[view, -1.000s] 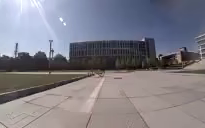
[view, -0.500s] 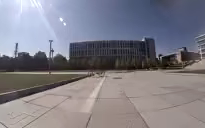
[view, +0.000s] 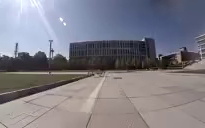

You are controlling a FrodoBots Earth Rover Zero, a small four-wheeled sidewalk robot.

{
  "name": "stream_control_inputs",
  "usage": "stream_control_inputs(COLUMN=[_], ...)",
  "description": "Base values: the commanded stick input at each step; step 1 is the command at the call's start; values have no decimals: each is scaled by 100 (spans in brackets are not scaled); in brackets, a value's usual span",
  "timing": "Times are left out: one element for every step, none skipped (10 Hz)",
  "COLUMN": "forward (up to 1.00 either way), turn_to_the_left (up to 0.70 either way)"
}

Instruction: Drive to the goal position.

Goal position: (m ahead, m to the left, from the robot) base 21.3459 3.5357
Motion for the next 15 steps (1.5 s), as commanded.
stream_control_inputs(forward=[6, 6, 6, 6, 6, 6, 6, 6, 6, 6, 6, 6, 6, 6, 6], turn_to_the_left=[0, 0, 0, 0, 0, 0, 0, 0, 0, 0, 0, 0, 0, 0, 0])
